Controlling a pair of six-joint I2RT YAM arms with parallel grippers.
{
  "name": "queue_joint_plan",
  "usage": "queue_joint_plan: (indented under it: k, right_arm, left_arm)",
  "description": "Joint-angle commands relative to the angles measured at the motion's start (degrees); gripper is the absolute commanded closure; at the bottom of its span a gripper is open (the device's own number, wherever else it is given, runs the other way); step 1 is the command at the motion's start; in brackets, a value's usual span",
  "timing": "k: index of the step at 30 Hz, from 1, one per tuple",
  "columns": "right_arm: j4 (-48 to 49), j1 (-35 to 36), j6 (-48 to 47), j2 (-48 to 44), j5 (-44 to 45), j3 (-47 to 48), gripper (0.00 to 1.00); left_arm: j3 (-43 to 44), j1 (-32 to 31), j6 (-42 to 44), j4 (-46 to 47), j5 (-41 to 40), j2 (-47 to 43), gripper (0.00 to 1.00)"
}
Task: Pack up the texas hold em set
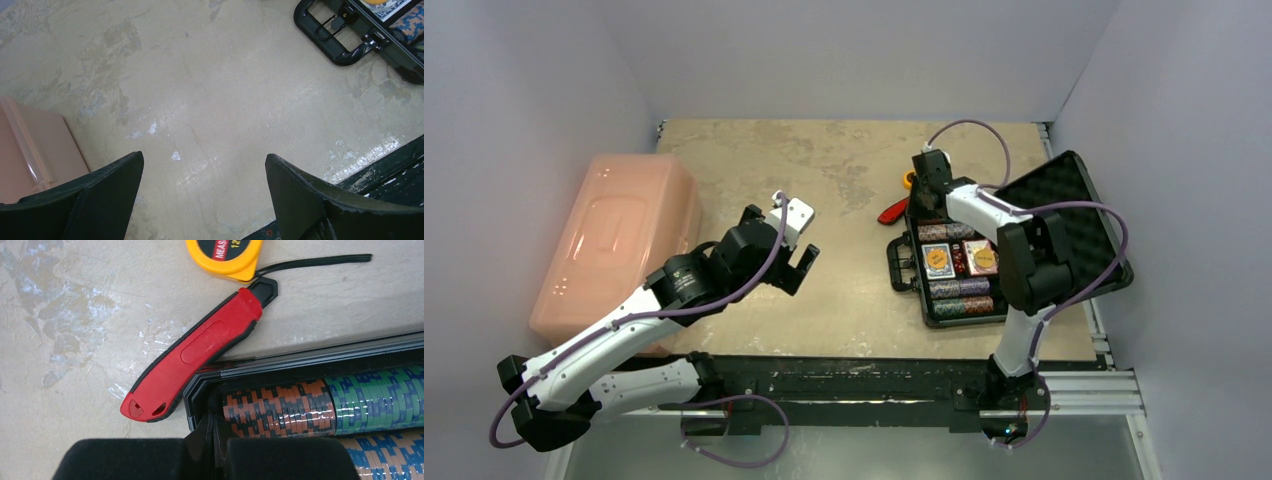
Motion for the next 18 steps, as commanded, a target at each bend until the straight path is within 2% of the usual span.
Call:
queue_joint_plan:
  k: [1, 8, 18]
  right_arm:
    - [3.2, 7.3, 0.8, 2.7, -5.7, 4.2, 1.00]
    - [6.6, 13.0, 0.1, 6.3, -11.7, 7.4, 1.00]
    - [8.3, 19.5, 1.1, 11.5, -15.0, 13.9, 1.00]
  left_arm:
    - [1.3, 0.1, 1.3, 0.5, -1.0, -1.0, 0.09]
    - [1.4, 0.4, 1.1, 0.5, -0.5, -0.7, 0.09]
    - [1.6, 1.0, 0.9, 0.2, -1.1, -0.7, 0.09]
